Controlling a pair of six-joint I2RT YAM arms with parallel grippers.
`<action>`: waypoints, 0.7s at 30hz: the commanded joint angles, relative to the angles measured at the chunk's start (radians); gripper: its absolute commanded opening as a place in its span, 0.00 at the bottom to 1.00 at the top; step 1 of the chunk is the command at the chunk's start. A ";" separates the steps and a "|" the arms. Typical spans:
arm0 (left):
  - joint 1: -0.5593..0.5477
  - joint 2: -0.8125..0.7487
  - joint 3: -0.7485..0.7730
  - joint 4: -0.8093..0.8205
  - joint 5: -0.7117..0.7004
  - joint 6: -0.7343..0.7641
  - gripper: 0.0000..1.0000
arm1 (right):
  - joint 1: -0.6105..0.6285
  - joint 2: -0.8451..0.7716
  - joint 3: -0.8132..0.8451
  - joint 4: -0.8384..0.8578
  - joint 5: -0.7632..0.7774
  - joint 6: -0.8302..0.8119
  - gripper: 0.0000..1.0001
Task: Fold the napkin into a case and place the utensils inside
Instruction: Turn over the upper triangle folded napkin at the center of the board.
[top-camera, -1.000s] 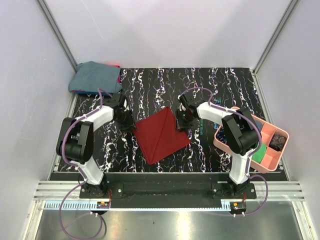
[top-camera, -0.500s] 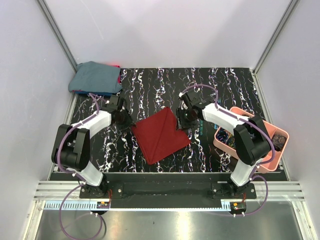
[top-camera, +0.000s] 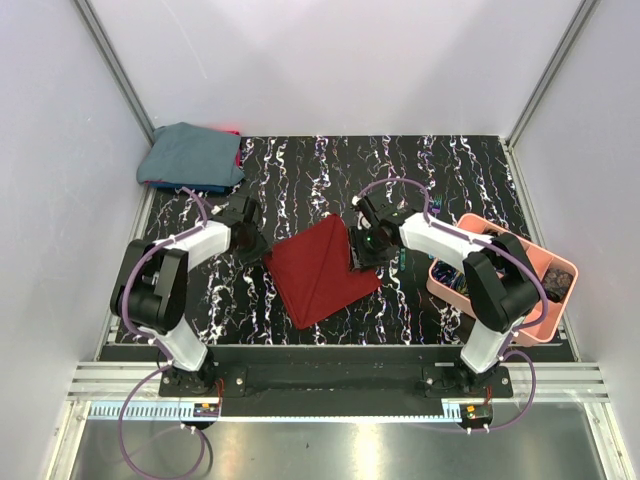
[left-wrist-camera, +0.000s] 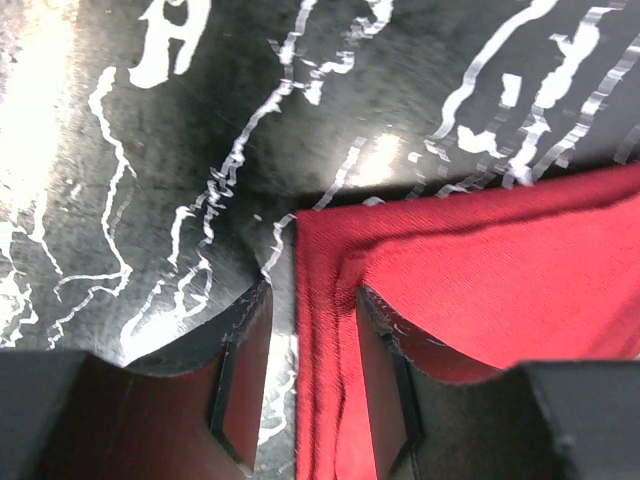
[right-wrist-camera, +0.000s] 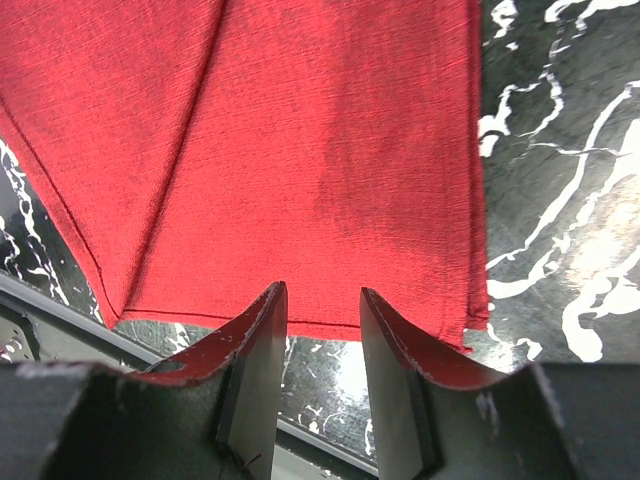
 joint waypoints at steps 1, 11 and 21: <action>-0.008 0.047 0.006 0.040 -0.046 -0.023 0.42 | 0.033 -0.048 0.009 0.013 -0.016 0.018 0.44; -0.014 0.052 -0.045 0.070 -0.072 -0.027 0.29 | 0.145 -0.048 0.060 -0.016 -0.001 0.058 0.44; -0.018 0.058 -0.054 0.096 -0.042 -0.010 0.03 | 0.320 0.050 0.215 -0.079 0.056 0.064 0.55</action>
